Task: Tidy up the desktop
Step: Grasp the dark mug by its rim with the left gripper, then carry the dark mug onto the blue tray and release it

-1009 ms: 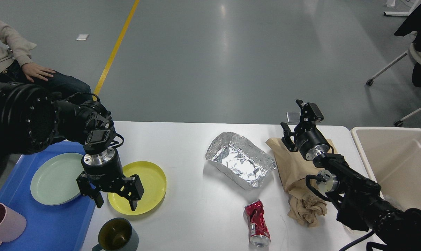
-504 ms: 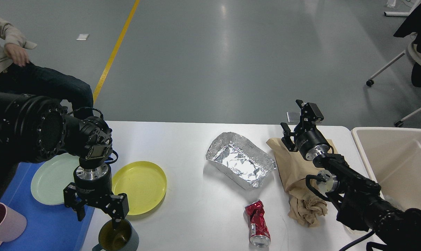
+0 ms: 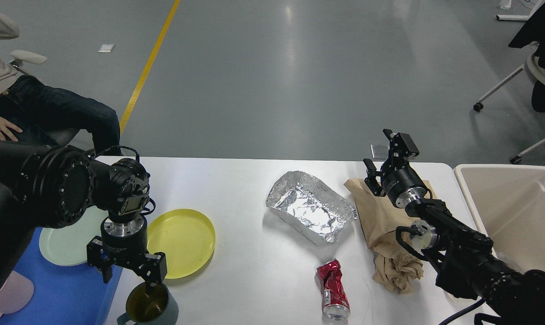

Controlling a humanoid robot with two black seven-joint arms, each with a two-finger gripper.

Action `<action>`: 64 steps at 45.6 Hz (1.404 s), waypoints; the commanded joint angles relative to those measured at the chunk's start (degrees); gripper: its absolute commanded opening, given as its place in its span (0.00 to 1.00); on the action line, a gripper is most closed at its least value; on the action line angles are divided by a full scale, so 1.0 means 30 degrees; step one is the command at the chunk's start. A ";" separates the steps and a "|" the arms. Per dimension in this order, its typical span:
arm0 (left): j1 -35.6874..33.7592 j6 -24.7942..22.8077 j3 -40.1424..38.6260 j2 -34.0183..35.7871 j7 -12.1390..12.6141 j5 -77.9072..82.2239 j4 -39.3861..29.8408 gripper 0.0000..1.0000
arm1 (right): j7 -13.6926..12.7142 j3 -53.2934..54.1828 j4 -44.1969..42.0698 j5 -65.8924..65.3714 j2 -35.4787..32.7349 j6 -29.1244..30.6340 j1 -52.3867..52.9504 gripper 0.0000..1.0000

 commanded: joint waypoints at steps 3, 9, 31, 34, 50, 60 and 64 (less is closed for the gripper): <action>0.0460 0.0000 -0.0682 -0.0051 0.0029 -0.0008 0.0020 0.87 | -0.0003 0.0000 0.0007 0.0000 0.0000 0.0000 0.0000 1.00; 0.0782 0.0000 -0.0887 -0.0080 0.0029 -0.0008 0.0020 0.60 | -0.0003 0.0000 0.0008 0.0000 0.0000 0.0000 0.0000 1.00; 0.0959 0.0000 -0.2439 -0.0022 -0.0117 -0.0506 -0.0068 0.00 | -0.0003 0.0000 0.0007 0.0000 0.0000 0.0000 0.0000 1.00; 0.0784 0.0000 -0.2703 -0.0022 -0.0117 -0.0506 -0.0068 0.00 | 0.0026 0.0000 0.0007 0.0000 0.0000 0.0000 0.0000 1.00; -0.2613 0.0000 -0.4345 0.0183 -0.0117 -0.0476 -0.0537 0.00 | -0.0003 0.0000 -0.0021 0.0000 0.0000 0.0000 0.0000 1.00; -0.4285 0.0000 -0.3056 0.3695 -0.0088 -0.0418 -0.0977 0.00 | -0.0003 0.0000 -0.0021 0.0000 0.0000 0.0000 0.0000 1.00; -0.4169 0.0000 -0.2880 0.5365 0.0029 -0.0184 -0.0918 0.00 | -0.0003 0.0000 -0.0022 0.0000 0.0000 0.0000 0.0000 1.00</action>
